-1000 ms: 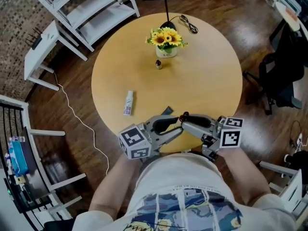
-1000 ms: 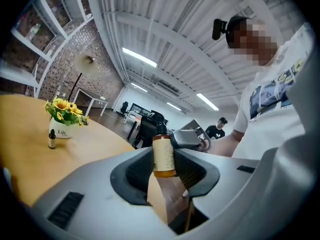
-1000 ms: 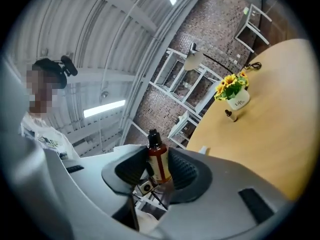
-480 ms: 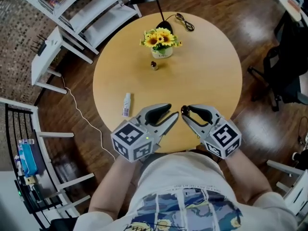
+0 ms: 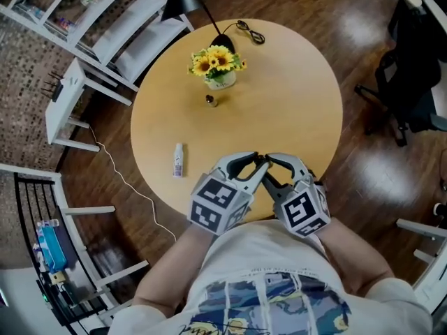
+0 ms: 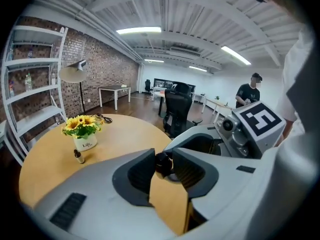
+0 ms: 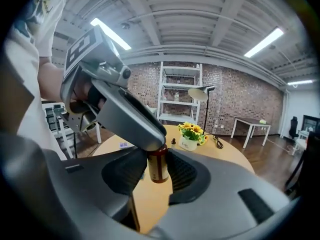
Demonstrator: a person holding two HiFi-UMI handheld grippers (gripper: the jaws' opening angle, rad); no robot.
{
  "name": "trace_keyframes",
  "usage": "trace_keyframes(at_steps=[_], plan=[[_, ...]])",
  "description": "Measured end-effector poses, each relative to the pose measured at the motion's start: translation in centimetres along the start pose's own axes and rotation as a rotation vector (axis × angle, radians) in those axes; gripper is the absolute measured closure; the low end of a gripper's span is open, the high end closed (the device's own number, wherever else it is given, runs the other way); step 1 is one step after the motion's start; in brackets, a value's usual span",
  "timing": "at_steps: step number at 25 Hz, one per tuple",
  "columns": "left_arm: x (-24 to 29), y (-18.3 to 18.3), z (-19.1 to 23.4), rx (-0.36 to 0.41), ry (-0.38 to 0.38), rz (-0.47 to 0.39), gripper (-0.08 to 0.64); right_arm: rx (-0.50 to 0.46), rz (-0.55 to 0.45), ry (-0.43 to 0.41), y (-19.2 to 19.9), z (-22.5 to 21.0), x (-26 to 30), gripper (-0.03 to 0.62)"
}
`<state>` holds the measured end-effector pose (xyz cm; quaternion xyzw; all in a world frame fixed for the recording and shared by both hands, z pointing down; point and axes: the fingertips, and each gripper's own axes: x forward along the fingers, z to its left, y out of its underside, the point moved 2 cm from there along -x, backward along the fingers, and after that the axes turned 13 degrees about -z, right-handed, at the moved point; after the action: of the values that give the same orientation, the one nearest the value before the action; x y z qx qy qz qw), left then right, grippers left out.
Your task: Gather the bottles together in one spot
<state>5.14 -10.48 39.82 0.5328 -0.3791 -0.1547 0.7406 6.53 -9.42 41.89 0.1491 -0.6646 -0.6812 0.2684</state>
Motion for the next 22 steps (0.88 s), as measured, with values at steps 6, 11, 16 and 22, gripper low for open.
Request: trace_keyframes(at_steps=[6, 11, 16, 22], plan=[[1.4, 0.0, -0.5, 0.087, -0.003, 0.032, 0.479, 0.024, -0.007, 0.034, 0.9, -1.0, -0.4, 0.441], [2.7, -0.3, 4.0, 0.134, -0.064, 0.052, 0.48, 0.111, 0.036, 0.054, 3.4, -2.8, -1.5, 0.367], [5.3, 0.0, 13.5, 0.119, -0.198, 0.075, 0.48, 0.184, 0.077, 0.087, 6.2, -4.5, -3.6, 0.359], [10.4, 1.2, 22.5, 0.052, -0.259, 0.074, 0.48, 0.247, 0.132, 0.111, 8.9, -5.9, -5.9, 0.359]])
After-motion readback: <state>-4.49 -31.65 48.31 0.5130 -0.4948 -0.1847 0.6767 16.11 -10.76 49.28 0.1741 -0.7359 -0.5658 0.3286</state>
